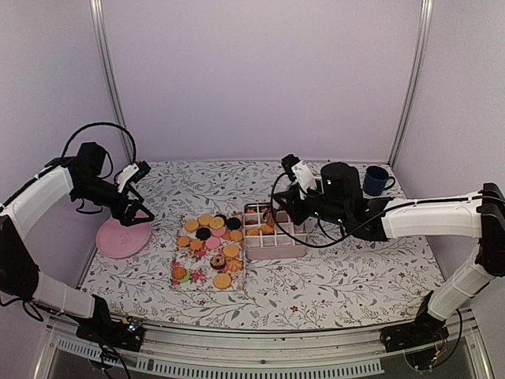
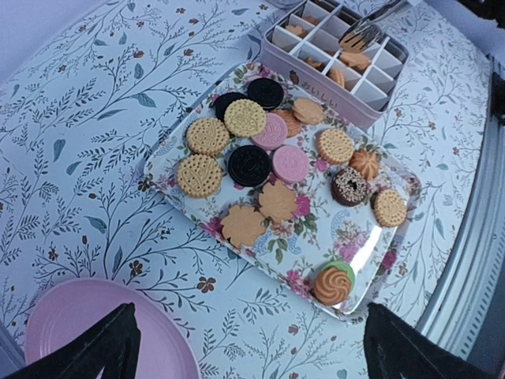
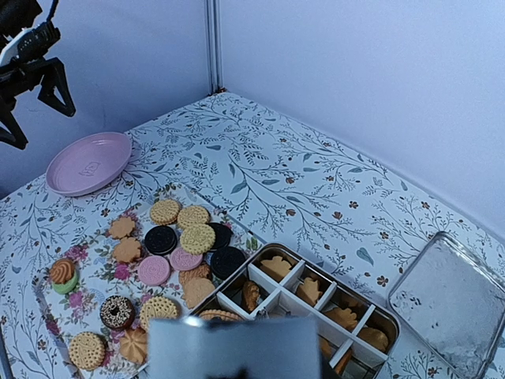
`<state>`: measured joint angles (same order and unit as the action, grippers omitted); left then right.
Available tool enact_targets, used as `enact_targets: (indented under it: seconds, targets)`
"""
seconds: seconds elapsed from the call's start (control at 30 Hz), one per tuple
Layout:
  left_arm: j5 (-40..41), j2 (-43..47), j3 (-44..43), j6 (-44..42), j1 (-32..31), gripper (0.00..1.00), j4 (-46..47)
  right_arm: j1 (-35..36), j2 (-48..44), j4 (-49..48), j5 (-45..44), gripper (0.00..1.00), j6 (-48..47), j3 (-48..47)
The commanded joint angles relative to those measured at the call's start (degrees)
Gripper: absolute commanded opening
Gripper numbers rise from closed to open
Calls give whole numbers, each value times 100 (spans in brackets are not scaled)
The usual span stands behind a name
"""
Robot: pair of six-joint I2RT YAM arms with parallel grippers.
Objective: Pack the cookies
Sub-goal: Adjust the fake cookies in the empty pocket of the box.
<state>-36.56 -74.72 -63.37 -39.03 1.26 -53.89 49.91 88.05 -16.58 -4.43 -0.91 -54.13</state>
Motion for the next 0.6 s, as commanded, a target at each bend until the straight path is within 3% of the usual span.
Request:
enact_targets:
  seconds: [0.0, 0.23, 0.57]
  targets:
    - [-88, 8, -48, -68, 68, 99, -44, -33, 51, 4, 319, 22, 25, -49]
    - [-150, -39, -179, -70, 68, 99, -89, 50, 249, 292, 832, 22, -10, -357]
    - [-157, -85, -187, -87, 68, 99, -100, 51, -99, 408, -267, 25, -294, -605]
